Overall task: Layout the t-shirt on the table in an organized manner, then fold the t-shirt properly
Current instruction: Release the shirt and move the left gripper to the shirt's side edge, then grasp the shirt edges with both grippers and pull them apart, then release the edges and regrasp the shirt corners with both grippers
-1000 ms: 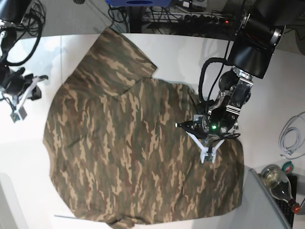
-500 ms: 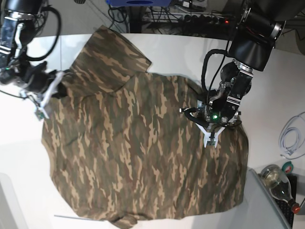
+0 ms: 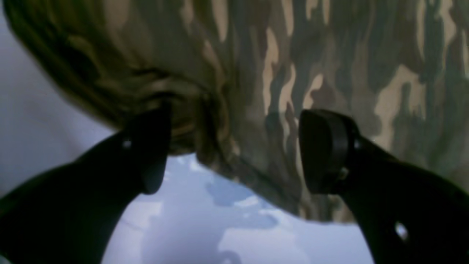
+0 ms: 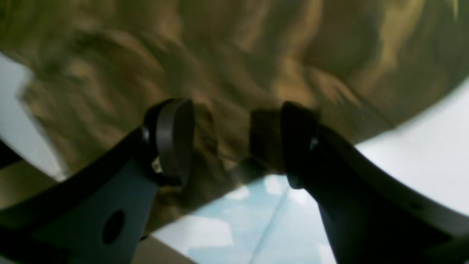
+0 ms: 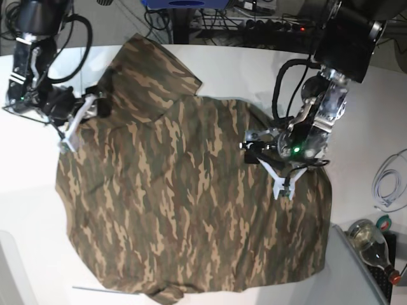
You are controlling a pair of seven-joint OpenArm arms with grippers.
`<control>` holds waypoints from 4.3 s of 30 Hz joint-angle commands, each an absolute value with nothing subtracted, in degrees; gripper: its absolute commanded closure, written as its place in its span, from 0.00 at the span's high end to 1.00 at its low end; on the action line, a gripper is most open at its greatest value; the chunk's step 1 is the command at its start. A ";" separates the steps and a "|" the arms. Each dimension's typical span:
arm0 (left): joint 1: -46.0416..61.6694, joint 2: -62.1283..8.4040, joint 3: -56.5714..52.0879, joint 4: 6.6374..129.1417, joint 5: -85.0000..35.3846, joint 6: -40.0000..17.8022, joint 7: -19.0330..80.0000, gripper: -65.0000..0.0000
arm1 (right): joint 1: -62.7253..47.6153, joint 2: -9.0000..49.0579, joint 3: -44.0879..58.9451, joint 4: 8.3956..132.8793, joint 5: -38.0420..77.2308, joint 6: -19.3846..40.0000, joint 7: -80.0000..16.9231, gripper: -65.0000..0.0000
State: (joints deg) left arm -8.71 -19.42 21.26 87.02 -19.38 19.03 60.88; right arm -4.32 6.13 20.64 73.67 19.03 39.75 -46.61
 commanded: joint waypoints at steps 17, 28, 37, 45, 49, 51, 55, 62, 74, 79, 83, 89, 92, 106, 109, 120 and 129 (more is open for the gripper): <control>12.70 -20.35 -5.58 93.85 -19.03 10.95 42.15 0.00 | -1.45 9.01 20.70 63.25 20.44 40.00 -40.84 0.01; 14.55 -17.19 -6.11 83.82 -19.12 10.95 23.96 0.25 | -1.54 9.01 20.70 63.69 20.44 40.00 -40.84 0.01; 12.53 -13.76 -6.11 84.18 -19.21 9.80 23.96 0.39 | -1.54 9.01 20.62 63.69 20.44 40.00 -40.84 0.01; 12.26 -13.41 -6.29 83.82 -19.21 5.32 24.04 0.41 | -1.54 9.45 20.62 63.69 20.44 40.00 -40.84 0.01; 10.86 -13.41 -6.29 83.65 -19.30 5.23 24.13 0.69 | -1.54 9.80 20.62 63.69 20.44 40.00 -40.84 0.01; 10.68 -13.32 -6.29 83.65 -19.30 5.23 24.13 0.79 | -1.45 9.80 20.62 63.69 20.44 40.00 -40.84 0.01; 8.66 -11.91 -6.20 81.01 -19.30 5.23 24.13 0.74 | -1.36 9.80 20.62 63.69 20.44 40.00 -40.84 0.01; 5.32 -10.86 -6.11 72.75 -19.03 5.14 24.13 0.55 | -1.27 10.15 20.62 63.69 20.44 40.00 -40.84 0.01; 7.34 -16.66 -6.20 79.43 -18.68 5.23 32.66 0.00 | -1.10 12.18 20.62 63.25 20.35 40.00 -40.84 0.01; 9.27 -20.44 -6.20 84.70 -18.59 5.23 38.29 0.00 | -1.10 12.18 20.62 63.25 20.35 40.00 -40.84 0.01; 9.80 -22.99 -6.20 86.20 -18.59 5.23 42.95 0.00 | -1.10 12.18 20.62 63.25 20.35 40.00 -40.84 0.01; 10.86 -25.54 -6.20 85.93 -18.51 5.23 45.23 0.00 | -1.10 12.18 20.62 63.25 20.35 40.00 -40.84 0.01; 11.38 -26.77 -6.20 86.20 -18.51 5.23 45.23 0.00 | -1.10 13.32 20.53 63.25 20.35 40.00 -40.84 0.01; 11.38 -28.53 -6.11 85.85 -18.59 5.14 49.98 0.16 | -1.63 14.37 12.79 63.69 20.35 40.00 -40.84 0.01; 12.35 -29.67 -6.11 85.76 -18.77 5.14 49.89 0.42 | -1.63 14.46 12.88 63.78 20.35 40.00 -40.84 0.01; 17.45 -26.68 -25.36 88.40 -19.12 -9.27 49.54 0.85 | -8.22 10.77 20.88 78.20 20.44 34.77 -40.22 0.02; 23.69 -19.03 -41.89 88.66 -18.51 -29.41 41.19 0.76 | -17.10 2.24 28.35 93.76 20.53 34.77 -32.84 0.50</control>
